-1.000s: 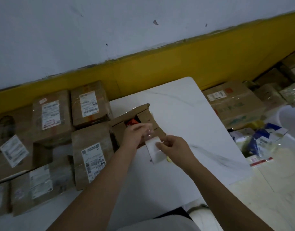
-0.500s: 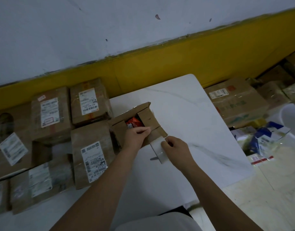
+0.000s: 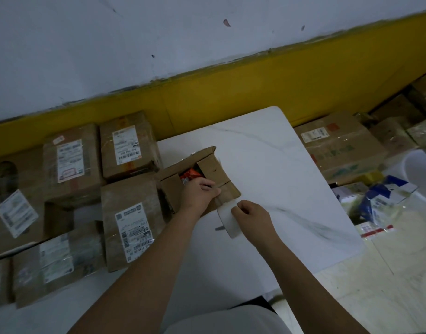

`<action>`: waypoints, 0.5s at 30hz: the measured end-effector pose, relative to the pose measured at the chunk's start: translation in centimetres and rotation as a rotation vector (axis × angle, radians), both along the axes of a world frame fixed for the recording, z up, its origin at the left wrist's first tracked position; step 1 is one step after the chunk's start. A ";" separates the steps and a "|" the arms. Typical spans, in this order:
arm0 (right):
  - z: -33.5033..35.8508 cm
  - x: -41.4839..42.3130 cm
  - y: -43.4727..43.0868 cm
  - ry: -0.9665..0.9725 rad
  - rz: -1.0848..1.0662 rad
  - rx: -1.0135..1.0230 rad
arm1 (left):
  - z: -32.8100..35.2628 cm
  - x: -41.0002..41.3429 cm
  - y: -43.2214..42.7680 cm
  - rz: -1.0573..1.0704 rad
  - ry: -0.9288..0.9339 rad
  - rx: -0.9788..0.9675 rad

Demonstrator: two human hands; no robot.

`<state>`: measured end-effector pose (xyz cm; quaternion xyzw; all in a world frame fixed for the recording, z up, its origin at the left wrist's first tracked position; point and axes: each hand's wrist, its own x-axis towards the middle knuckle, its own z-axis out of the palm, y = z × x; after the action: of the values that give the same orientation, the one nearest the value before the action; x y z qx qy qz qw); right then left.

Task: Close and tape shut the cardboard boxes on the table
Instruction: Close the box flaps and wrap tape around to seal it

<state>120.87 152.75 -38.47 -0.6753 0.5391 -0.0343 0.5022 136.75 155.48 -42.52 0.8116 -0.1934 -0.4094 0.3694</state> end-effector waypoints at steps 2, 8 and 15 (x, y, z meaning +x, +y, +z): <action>0.0 0.1 -0.2 0.003 -0.013 0.008 | -0.1 -0.2 0.0 -0.027 -0.074 -0.017; -0.5 -0.4 0.1 -0.033 -0.067 0.071 | 0.1 -0.1 1.4 -0.351 -0.462 -0.047; -1.8 -1.3 0.7 -0.128 -0.209 0.199 | -0.4 -1.0 4.0 -0.872 -0.631 -0.019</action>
<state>119.58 153.49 -40.24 -0.5588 0.5739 -0.0758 0.5939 135.71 159.44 -42.92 0.7362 -0.6177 -0.2593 0.0962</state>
